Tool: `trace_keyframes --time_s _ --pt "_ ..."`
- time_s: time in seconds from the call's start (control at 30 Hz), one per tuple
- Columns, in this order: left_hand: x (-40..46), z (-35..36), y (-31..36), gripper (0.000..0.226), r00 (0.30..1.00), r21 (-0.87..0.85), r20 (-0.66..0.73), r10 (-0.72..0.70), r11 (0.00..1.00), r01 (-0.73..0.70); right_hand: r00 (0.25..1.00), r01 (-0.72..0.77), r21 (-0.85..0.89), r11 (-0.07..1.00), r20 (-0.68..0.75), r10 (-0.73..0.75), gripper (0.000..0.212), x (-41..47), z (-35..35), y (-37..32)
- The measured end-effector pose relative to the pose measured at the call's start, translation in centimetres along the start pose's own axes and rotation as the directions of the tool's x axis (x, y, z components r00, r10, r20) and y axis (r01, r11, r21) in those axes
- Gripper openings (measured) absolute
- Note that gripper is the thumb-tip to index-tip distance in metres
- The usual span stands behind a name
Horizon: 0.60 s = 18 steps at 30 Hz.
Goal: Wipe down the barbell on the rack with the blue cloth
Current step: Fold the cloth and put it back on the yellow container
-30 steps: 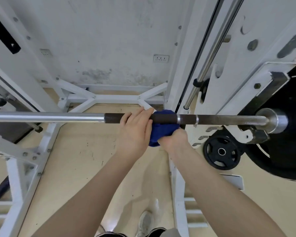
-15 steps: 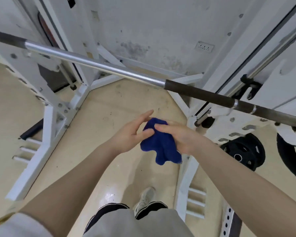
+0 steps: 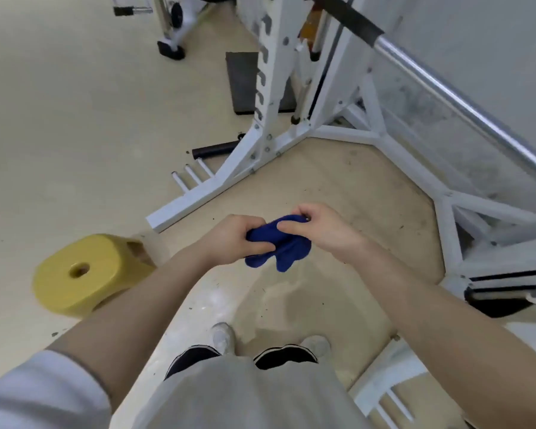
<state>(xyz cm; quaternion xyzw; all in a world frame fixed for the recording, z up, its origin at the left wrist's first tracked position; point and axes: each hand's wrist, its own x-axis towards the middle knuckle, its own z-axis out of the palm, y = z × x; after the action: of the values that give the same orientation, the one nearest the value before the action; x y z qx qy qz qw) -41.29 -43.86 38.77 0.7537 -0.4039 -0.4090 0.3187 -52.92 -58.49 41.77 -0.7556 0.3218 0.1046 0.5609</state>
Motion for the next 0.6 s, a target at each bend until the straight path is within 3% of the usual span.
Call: trace_keyframes --time_s 0.1,0.27,0.37,0.5,0.6 --pt "-4.1 -2.9 -4.2 0.022 0.989 -0.227 -0.094 -0.115 0.970 0.091 0.987 0.099 -0.199 0.975 0.147 -0.070 0.022 2.9 4.9 -2.3" --pt "-9.7 -6.4 -9.2 0.021 0.939 -0.483 -0.193 -0.284 0.861 0.161 0.900 0.281 -0.350 0.894 0.419 -0.118 0.019 7.1 12.2 -5.6" --pt "-12.4 -8.1 -11.5 0.014 0.899 -0.554 -0.253 -0.356 0.816 0.167 0.890 0.349 -0.436 0.830 0.432 -0.148 0.021 9.8 16.0 -7.0" --pt "-14.8 -10.3 -13.9 0.013 0.842 -0.669 -0.268 -0.468 0.719 0.186 0.910 0.321 -0.568 0.758 0.407 -0.081 0.018 13.7 20.5 -8.3" --pt "-15.4 -12.3 -15.1 0.012 0.800 -0.731 -0.290 -0.525 0.661 0.169 0.915 0.290 -0.581 0.761 0.401 -0.043 0.019 17.1 23.2 -8.8"
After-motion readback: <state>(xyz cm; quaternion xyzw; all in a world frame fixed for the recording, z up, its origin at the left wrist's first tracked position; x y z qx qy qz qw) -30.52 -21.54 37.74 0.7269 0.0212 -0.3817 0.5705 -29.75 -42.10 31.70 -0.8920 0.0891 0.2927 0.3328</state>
